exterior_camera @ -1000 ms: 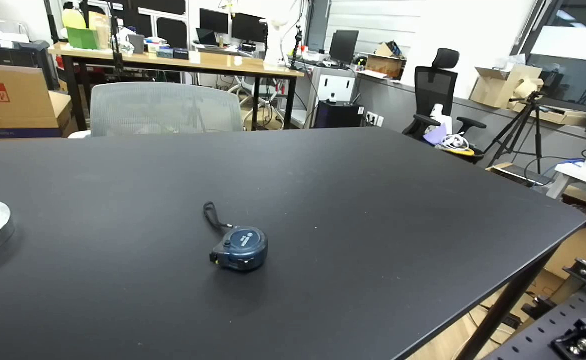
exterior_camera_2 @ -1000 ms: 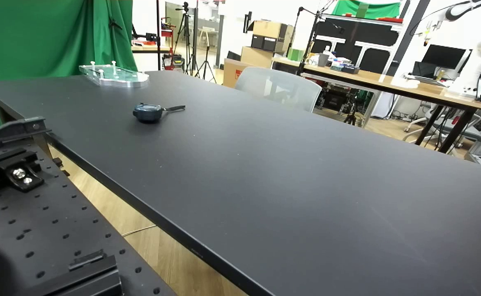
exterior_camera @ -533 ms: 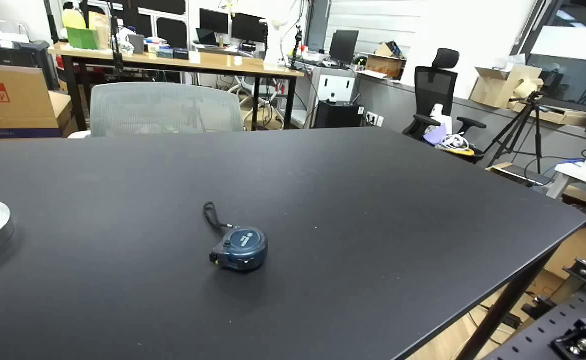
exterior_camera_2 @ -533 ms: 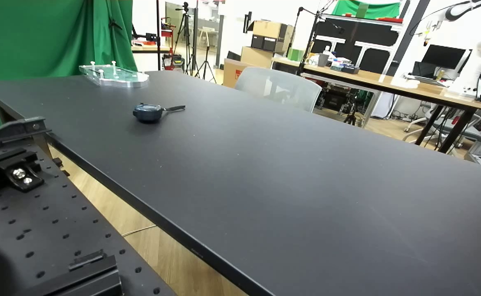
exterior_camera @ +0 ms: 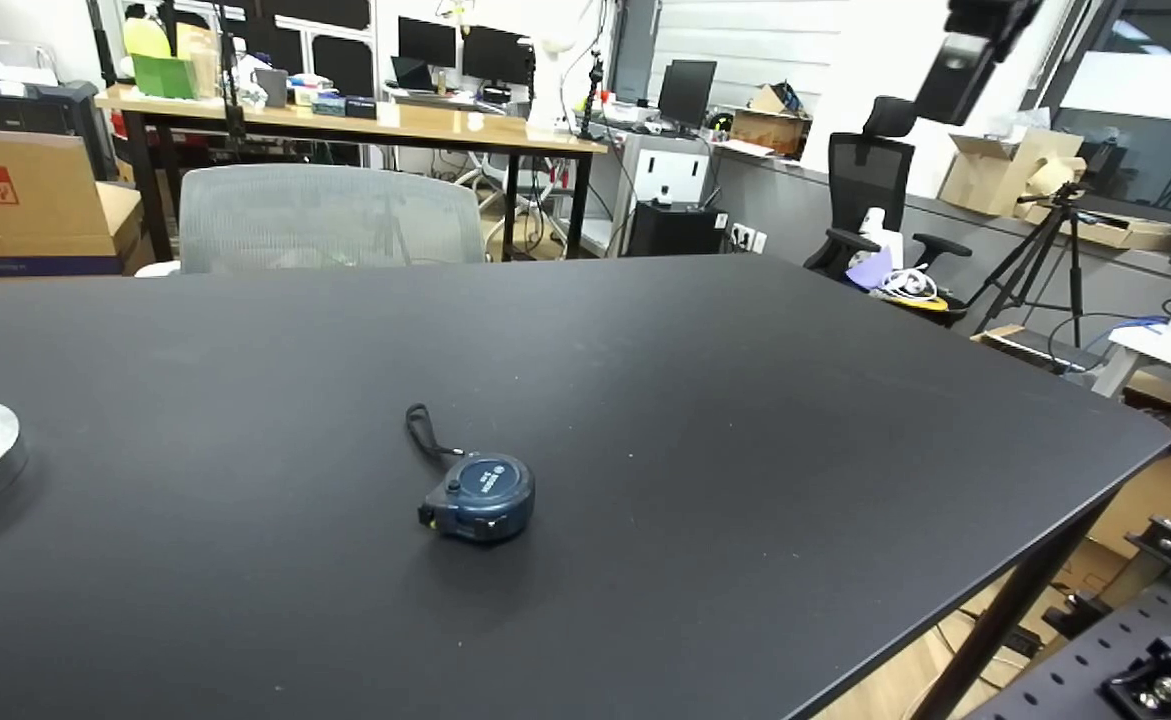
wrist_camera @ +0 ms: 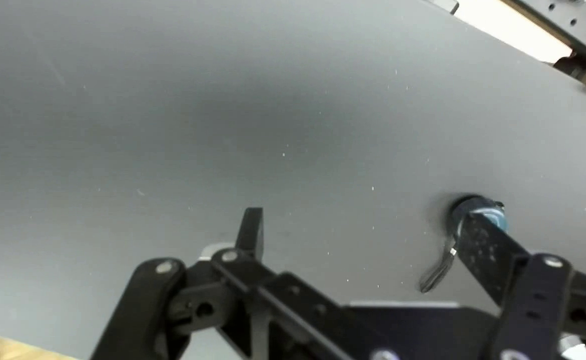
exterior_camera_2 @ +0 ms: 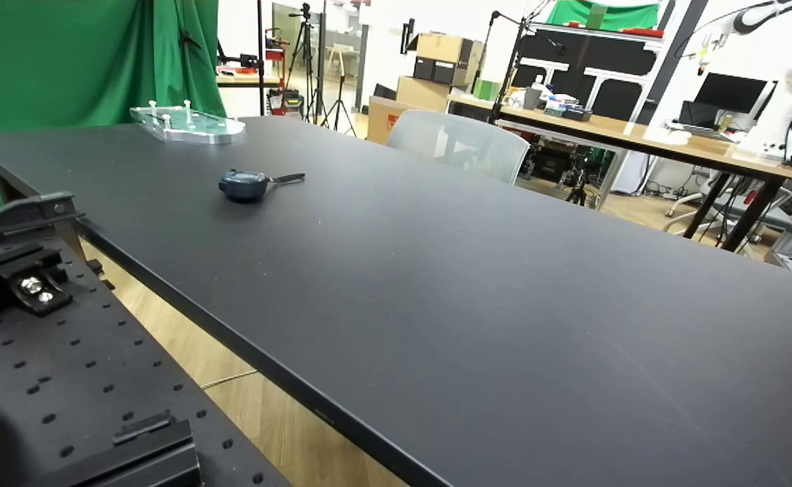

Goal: Move the measuring tape backwards

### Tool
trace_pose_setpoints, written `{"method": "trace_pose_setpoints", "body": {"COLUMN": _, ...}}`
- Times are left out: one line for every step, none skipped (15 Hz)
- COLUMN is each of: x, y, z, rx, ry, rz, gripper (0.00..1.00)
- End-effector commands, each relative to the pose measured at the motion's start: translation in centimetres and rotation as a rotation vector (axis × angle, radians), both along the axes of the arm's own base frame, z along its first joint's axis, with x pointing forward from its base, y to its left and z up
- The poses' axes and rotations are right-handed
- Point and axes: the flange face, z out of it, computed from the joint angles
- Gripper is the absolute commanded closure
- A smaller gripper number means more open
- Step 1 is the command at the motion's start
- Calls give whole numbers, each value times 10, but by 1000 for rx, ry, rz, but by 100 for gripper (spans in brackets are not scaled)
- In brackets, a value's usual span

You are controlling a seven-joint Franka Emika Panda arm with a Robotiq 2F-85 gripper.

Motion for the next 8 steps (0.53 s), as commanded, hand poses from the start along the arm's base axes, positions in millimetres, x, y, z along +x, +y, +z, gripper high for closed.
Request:
{"method": "trace_pose_setpoints", "body": {"x": 22, "y": 63, "z": -12, "rx": -51, "ry": -57, "rz": -20, "gripper": 0}}
{"method": "trace_pose_setpoints", "body": {"x": 24, "y": 82, "z": -16, "rx": -69, "ry": -69, "rz": -18, "gripper": 0}}
{"method": "trace_pose_setpoints", "body": {"x": 26, "y": 103, "z": -23, "rx": -85, "ry": -77, "rz": -12, "gripper": 0}}
{"method": "trace_pose_setpoints", "body": {"x": 25, "y": 121, "z": -31, "rx": -99, "ry": -75, "rz": -12, "gripper": 0}}
{"method": "trace_pose_setpoints", "body": {"x": 24, "y": 139, "z": -40, "rx": -111, "ry": -67, "rz": -5, "gripper": 0}}
{"method": "trace_pose_setpoints", "body": {"x": 20, "y": 156, "z": -51, "rx": -121, "ry": -45, "rz": -1, "gripper": 0}}
{"method": "trace_pose_setpoints", "body": {"x": 14, "y": 173, "z": -62, "rx": -130, "ry": -22, "rz": 6, "gripper": 0}}
{"method": "trace_pose_setpoints", "body": {"x": 7, "y": 189, "z": -73, "rx": -136, "ry": 13, "rz": 13, "gripper": 0}}
